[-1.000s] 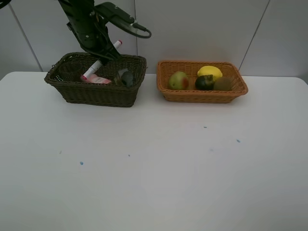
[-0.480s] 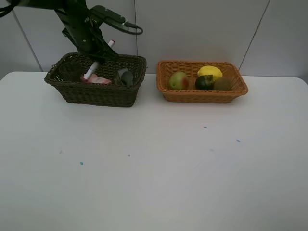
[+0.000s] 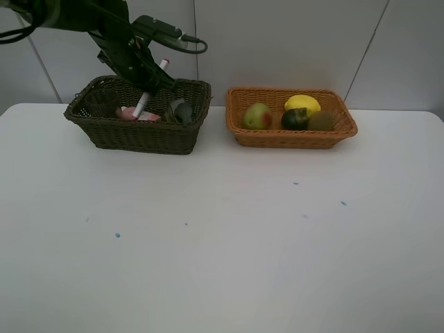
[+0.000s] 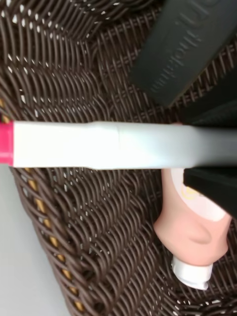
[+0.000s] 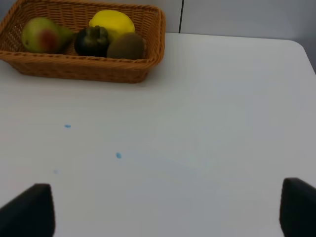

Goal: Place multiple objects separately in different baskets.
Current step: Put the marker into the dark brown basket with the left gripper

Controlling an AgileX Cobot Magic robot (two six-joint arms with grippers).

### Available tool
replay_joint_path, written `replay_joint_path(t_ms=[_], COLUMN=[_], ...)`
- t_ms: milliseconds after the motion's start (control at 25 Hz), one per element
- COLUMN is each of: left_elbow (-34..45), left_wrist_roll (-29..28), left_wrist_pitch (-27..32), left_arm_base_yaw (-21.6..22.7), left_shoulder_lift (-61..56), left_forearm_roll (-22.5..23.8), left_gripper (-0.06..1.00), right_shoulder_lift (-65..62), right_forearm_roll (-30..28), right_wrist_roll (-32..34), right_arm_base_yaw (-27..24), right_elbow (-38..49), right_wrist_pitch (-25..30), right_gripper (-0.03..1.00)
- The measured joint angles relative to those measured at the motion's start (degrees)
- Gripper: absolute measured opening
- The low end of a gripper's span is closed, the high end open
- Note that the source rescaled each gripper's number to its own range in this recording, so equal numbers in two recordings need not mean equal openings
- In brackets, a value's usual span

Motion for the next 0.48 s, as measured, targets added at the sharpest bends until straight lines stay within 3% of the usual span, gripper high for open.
replay_joint_path(t_ms=[480], left_elbow=[0.1], left_wrist_roll=[0.0], left_wrist_pitch=[0.3], left_arm_base_yaw=[0.0], left_shoulder_lift=[0.5], left_forearm_roll=[-0.1], left_gripper=[0.15], right_shoulder_lift=[0.0], right_forearm_roll=[0.0], right_wrist_roll=[0.0], right_arm_base_yaw=[0.0], right_elbow=[0.0], right_wrist_pitch=[0.0], right_gripper=[1.0])
